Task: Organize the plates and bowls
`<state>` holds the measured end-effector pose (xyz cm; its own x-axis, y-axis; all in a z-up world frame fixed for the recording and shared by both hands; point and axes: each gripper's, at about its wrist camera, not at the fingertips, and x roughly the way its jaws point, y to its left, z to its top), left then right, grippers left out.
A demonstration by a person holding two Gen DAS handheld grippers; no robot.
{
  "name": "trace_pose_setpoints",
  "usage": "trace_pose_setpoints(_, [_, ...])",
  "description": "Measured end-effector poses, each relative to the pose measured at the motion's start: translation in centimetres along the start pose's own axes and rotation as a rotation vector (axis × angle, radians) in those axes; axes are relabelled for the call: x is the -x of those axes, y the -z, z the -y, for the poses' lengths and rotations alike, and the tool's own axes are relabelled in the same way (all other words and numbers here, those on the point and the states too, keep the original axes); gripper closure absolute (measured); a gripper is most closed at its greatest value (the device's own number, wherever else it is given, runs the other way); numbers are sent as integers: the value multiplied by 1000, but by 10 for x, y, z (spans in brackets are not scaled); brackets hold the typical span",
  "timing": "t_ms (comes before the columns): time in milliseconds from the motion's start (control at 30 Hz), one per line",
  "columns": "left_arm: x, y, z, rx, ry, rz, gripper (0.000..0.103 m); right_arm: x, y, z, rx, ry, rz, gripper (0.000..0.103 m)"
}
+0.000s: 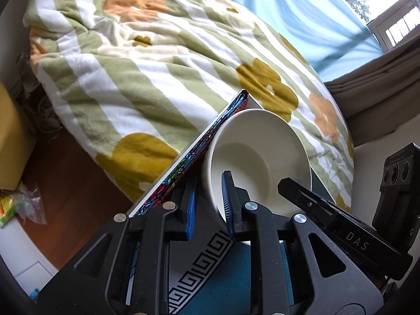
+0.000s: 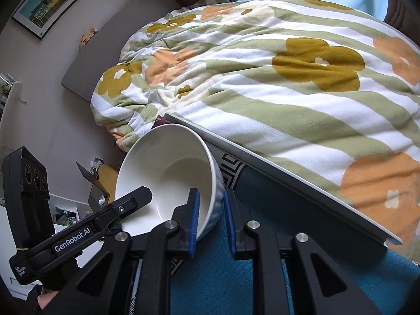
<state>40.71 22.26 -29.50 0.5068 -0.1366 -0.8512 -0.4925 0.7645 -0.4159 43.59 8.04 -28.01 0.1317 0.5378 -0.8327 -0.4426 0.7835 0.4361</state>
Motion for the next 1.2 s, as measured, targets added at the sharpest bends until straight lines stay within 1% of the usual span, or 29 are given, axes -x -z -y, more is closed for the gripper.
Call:
trace_pose_setpoints(133, [2, 2, 2, -23, 0, 15, 87, 0, 0, 0, 5, 0, 3, 86])
trace_pose_setpoints(300, [11, 6, 10, -86, -34, 50, 87, 2, 4, -7, 38, 10, 12, 86])
trace_pose_setpoints(400, [22, 8, 18, -121, -44, 64, 87, 10, 8, -10, 43, 10, 34, 86])
trace_pose_setpoints(533, [46, 16, 37, -174, -31, 90, 87, 37, 14, -11, 33, 2, 83, 86])
trace_pose_setpoints(667, [80, 34, 65, -221, -10, 108, 87, 82, 27, -14, 29, 12, 136, 86])
trace_pose_setpoints(767, [109, 57, 91, -270, 12, 118, 87, 125, 45, -14, 30, 21, 183, 86])
trace_pose_setpoints(900, [146, 100, 130, -339, 47, 122, 87, 188, 79, -8, 19, 41, 253, 86])
trace_pose_setpoints(1067, [181, 163, 180, -409, 90, 119, 87, 256, 134, 3, 4, 104, 311, 86])
trace_pose_setpoints(1200, [198, 217, 213, -458, 128, 108, 87, 301, 184, 21, -37, 132, 344, 86])
